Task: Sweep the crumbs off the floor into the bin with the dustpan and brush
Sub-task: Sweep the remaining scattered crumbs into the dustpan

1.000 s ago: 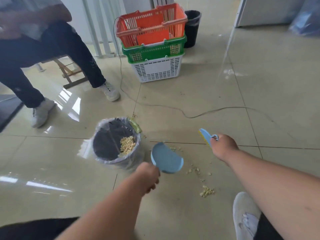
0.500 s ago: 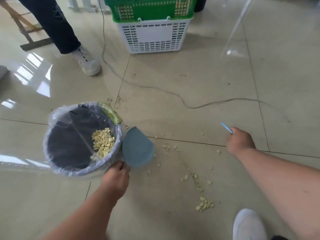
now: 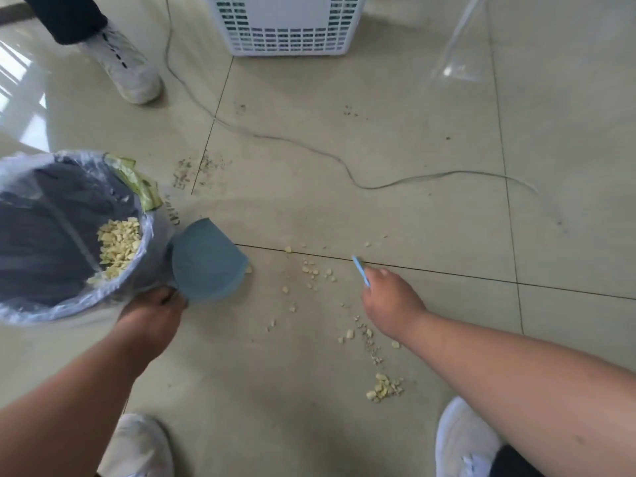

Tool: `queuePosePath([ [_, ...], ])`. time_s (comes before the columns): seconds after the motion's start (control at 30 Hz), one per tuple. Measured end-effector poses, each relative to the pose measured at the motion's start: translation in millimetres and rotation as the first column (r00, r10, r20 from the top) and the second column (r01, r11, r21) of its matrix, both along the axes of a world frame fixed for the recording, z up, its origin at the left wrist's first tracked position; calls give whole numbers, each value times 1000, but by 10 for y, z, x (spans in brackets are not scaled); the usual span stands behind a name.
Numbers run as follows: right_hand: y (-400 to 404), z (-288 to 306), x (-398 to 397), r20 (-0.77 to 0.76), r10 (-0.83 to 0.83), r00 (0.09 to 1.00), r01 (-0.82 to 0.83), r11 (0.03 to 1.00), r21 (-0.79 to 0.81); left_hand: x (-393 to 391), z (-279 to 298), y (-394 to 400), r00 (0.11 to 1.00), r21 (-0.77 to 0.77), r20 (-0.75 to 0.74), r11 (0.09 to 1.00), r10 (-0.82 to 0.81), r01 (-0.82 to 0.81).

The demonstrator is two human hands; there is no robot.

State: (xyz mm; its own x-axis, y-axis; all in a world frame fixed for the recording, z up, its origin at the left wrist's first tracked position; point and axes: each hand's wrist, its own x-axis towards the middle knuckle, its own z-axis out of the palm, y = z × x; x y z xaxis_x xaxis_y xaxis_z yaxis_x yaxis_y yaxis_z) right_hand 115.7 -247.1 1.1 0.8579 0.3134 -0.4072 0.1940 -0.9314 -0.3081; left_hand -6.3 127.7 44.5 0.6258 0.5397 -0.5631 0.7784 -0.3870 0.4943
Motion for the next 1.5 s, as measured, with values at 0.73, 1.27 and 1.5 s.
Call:
queuePosePath([
  [0.73, 170, -144, -13, 162, 450, 878, -457, 889, 6, -712, -244, 145, 969, -352, -247, 932, -4, -86],
  [1.27, 1093, -318, 956, 287, 303, 909, -283, 953, -108, -794, -352, 323, 968, -420, -240, 891, 76, -174],
  [1.5, 819, -244, 1, 191, 770, 609, -784, 621, -1, -795, -371, 386, 978, -380, -204, 916, 53, -128],
])
